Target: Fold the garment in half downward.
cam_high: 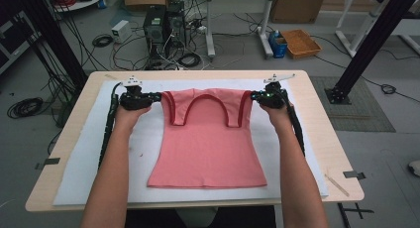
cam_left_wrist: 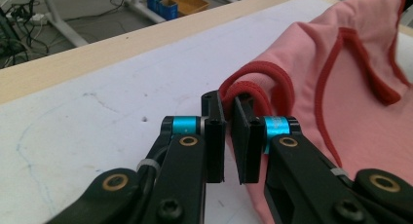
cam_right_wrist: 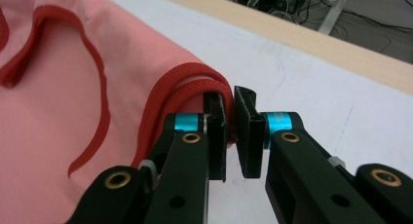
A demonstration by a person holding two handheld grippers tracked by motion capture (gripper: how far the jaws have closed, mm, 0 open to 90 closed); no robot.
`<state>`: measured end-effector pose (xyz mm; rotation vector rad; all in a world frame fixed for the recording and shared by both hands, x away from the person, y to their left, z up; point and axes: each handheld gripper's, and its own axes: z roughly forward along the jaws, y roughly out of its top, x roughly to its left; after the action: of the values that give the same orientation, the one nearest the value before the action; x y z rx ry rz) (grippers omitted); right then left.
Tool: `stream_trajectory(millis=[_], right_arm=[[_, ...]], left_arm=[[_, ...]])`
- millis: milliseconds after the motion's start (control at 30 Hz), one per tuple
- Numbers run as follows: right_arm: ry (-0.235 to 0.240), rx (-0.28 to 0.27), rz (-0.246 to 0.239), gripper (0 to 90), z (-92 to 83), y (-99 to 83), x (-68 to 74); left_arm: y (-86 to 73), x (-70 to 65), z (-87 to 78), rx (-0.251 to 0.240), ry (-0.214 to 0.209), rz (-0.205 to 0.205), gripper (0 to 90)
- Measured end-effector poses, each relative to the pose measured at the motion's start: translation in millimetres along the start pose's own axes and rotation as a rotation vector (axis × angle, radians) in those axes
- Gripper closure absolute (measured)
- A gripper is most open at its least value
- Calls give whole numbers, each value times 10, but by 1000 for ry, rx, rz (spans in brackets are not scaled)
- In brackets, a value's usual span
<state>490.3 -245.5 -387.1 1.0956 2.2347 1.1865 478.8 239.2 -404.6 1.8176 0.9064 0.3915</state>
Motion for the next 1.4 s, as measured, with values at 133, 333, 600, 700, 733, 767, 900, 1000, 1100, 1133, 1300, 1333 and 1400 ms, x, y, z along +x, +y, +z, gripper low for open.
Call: stream_trajectory(millis=[133,333,600,700,733,767,900,1000,1100,1133,1300,1333,1400], right_arm=[[5,11,-16,842,-47,-85,26],[20,-10,-30,841,-175,-156,85],[47,-59,-57,841,-387,-244,187],[60,-70,-72,841,-470,-300,234],[64,-71,-78,841,-501,-320,253],[68,-77,-86,841,-529,-340,272],[91,-93,-107,841,-642,-424,358],[116,-103,-117,840,-721,-504,439],[139,-120,-146,840,-791,-589,515],[146,-120,-146,840,-813,-626,545],[176,-120,-175,840,-922,-842,668],[183,-122,-179,840,-951,-888,688],[186,-116,-188,840,-996,-967,729]], left_arm=[[-73,-56,-27,-8,-8,6,838],[-158,-137,-166,-47,-29,19,838],[-238,-276,-386,-84,-57,50,839],[-255,-337,-449,-87,-63,68,838],[-265,-355,-470,-88,-67,75,838],[-282,-381,-496,-89,-73,76,837],[-360,-450,-586,-84,-88,99,837],[-441,-512,-662,-73,-104,104,837],[-520,-558,-742,-69,-115,104,837],[-546,-571,-766,-72,-122,100,837],[-664,-682,-841,-68,-132,101,837],[-677,-709,-860,-63,-136,106,837],[-709,-757,-911,-66,-146,117,837]])
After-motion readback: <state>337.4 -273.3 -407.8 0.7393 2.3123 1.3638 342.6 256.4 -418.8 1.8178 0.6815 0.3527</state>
